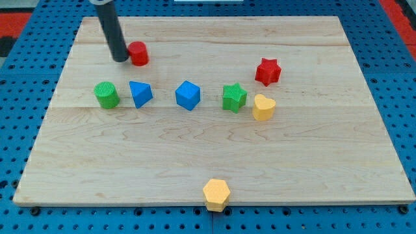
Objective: Push the red star to the right of the red circle
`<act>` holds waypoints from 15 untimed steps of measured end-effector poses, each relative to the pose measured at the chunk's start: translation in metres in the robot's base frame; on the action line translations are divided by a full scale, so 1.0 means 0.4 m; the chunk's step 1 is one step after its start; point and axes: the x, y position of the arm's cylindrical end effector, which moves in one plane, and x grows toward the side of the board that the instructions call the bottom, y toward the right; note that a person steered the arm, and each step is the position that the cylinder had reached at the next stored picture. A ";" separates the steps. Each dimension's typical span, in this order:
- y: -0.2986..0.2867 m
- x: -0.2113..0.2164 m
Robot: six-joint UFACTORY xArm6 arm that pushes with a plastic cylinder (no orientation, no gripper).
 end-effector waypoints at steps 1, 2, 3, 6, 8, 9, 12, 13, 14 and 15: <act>0.072 0.020; 0.071 0.095; 0.263 0.115; 0.648 0.206; 0.779 0.032; 0.696 -0.018; 0.571 -0.005; 0.766 0.140; 0.920 0.325; 0.927 0.538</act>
